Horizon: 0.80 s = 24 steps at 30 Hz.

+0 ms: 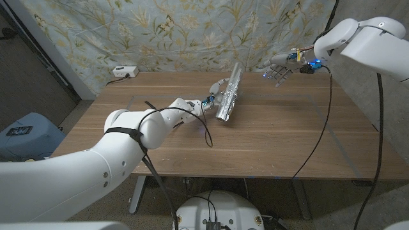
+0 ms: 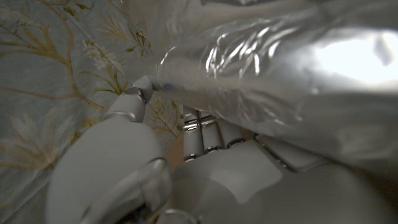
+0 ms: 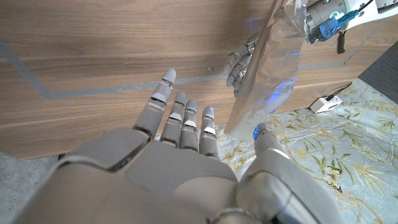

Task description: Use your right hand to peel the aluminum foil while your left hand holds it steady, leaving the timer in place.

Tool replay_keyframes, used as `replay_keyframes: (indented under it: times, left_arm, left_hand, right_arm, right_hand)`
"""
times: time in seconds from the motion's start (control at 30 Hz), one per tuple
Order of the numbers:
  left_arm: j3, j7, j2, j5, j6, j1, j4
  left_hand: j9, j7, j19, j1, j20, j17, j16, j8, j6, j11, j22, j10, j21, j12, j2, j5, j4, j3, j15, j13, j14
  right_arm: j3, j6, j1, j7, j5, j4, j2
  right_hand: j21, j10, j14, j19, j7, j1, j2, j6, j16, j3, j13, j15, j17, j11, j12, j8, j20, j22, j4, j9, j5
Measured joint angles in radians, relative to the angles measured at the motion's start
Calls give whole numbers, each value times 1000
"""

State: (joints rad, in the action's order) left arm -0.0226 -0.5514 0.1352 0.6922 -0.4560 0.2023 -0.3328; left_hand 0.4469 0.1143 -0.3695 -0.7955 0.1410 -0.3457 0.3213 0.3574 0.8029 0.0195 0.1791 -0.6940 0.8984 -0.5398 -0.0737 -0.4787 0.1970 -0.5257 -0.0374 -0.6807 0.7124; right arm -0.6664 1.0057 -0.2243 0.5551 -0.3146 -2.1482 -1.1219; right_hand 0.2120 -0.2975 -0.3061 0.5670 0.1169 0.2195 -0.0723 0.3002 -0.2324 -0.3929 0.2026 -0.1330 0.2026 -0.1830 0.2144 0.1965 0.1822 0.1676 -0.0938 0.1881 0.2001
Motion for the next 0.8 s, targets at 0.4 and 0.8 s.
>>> replay_keyframes:
  times: [0.4, 0.8]
  left_arm:
    - [-31, -24, 0, -55, -15, -1, -2]
    - [58, -112, -44, -23, -81, -16, -24]
  left_hand:
    - [0, 1, 9, -3, -2, 0, -8, 0, -1, 3, 0, 7, -4, 8, 0, 0, 2, -2, 4, 0, -4]
    - [0, 1, 11, -5, 0, 0, -8, 0, -1, 8, 0, 11, -4, 11, 0, -6, 4, -4, 4, 5, -3]
  right_arm:
    - [-134, 171, 129, -13, 24, -22, 82]
    - [-199, 253, 191, -79, 5, -55, 127]
  right_hand:
    - [0, -32, -39, 27, 28, 11, 12, 12, 0, 0, 0, -39, -3, -35, 0, 0, 28, 3, -20, 0, 12]
    - [0, -41, -63, 45, 28, 36, 14, 20, 0, -2, 1, -55, -7, -36, 0, 0, 30, 3, -35, 0, 16]
